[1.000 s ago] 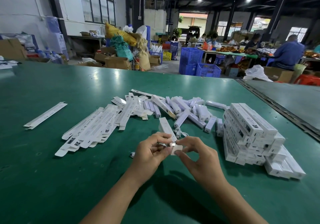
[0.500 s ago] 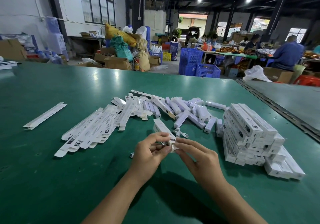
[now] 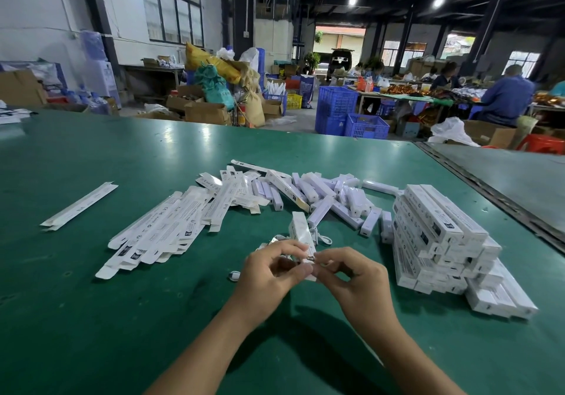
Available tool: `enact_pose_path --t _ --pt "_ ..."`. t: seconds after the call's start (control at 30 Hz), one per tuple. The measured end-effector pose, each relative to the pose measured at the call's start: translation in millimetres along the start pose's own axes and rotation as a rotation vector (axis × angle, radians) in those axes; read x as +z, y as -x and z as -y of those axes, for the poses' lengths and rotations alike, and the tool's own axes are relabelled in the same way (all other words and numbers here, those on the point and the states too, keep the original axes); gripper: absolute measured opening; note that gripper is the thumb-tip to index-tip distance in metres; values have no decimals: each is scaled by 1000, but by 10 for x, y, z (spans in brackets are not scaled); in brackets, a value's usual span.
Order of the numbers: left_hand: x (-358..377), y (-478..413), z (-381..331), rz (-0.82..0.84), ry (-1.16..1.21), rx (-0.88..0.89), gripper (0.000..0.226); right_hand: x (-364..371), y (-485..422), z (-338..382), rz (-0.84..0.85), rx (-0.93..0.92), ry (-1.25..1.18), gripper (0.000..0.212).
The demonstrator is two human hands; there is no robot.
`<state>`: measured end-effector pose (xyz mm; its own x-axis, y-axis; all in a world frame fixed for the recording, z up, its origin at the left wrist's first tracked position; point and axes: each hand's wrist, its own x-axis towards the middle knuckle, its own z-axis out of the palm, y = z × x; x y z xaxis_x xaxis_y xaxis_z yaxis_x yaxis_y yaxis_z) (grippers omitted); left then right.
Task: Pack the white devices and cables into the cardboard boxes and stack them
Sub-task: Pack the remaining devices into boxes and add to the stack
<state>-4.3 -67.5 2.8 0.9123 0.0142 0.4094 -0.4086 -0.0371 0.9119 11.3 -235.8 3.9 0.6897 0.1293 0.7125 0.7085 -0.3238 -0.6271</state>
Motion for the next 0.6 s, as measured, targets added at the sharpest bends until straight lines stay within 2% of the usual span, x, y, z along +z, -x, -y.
enact_pose_path --t 0.1,0.17,0.27,0.37,0.4,0.47,0.5,0.6 --pt "5 -5 -29 26 62 -10 12 -25 7 6 51 -35 -3 24" --pt "-4 -2 -74 39 105 -39 13 -53 14 -14 147 -47 -24 37" --pt "-113 -33 -147 52 327 -146 14 -107 -10 -120 201 32 193 57" --pt "-247 -59 -168 84 571 -224 11 -152 -54 -190 168 65 397 47" --pt "-272 -62 -162 97 609 -227 21 -162 -58 -195 166 57 403 46" --pt "-299 -59 -123 150 607 -210 52 -165 -50 -196 185 28 363 48" --pt "-291 -52 -107 176 565 -199 58 -151 -45 -182 192 25 320 49" --pt "-181 -24 -42 191 317 -166 42 -91 -52 -121 230 75 179 51"
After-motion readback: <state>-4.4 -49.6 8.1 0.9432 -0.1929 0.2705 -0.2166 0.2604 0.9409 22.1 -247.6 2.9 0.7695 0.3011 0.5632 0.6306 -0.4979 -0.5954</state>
